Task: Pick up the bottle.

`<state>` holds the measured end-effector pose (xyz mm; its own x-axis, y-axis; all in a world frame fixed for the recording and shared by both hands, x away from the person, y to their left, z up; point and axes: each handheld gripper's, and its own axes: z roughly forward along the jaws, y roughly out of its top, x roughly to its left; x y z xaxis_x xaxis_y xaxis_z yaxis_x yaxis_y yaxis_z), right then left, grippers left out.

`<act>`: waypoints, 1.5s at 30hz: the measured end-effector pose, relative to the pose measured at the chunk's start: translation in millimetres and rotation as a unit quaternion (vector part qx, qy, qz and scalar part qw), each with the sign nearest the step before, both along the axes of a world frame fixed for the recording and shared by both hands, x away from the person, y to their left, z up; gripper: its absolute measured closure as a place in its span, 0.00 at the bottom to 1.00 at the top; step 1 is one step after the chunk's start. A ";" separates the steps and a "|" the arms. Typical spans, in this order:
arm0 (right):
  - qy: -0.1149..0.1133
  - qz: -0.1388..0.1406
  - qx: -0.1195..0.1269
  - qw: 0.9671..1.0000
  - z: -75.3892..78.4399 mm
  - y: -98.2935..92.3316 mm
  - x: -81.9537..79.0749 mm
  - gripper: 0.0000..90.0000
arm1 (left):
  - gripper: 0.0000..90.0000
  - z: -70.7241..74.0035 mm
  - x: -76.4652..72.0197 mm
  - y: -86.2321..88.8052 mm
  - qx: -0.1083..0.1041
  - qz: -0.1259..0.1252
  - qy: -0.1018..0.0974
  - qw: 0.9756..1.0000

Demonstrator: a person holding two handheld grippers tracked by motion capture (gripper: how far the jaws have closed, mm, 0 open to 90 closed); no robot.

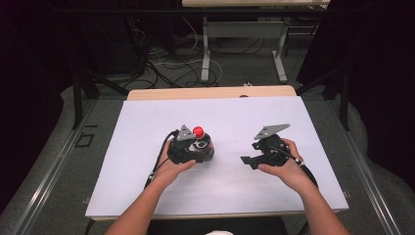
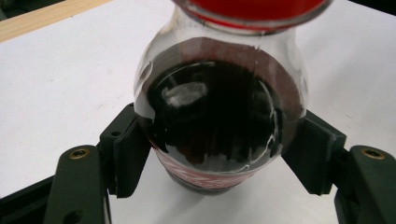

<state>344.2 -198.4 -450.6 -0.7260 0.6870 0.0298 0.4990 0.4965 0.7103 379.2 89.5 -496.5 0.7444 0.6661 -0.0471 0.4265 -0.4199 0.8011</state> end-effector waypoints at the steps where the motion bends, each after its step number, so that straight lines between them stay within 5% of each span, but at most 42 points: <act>1: -0.005 0.002 0.004 1.000 2.6 0.6 -0.3 0.38 | 0.34 2.1 -1.0 -0.4 0.007 -0.004 0.001 1.000; 7: -0.013 0.007 0.020 1.000 15.8 5.1 -5.4 0.38 | 0.34 12.9 -11.5 -5.9 0.016 -0.024 0.026 0.999; 18: -0.020 0.059 0.035 0.997 28.5 22.3 -18.1 0.42 | 0.35 22.7 -33.6 -13.3 0.046 -0.061 0.048 0.996; 26: -0.031 0.079 0.072 0.994 47.6 44.4 -24.8 0.56 | 0.35 21.8 -44.0 -22.3 0.063 -0.074 0.051 0.994; 45: -0.054 0.082 0.048 0.994 45.2 77.9 -25.5 0.65 | 0.34 25.8 -57.0 -39.0 0.075 -0.090 0.049 0.992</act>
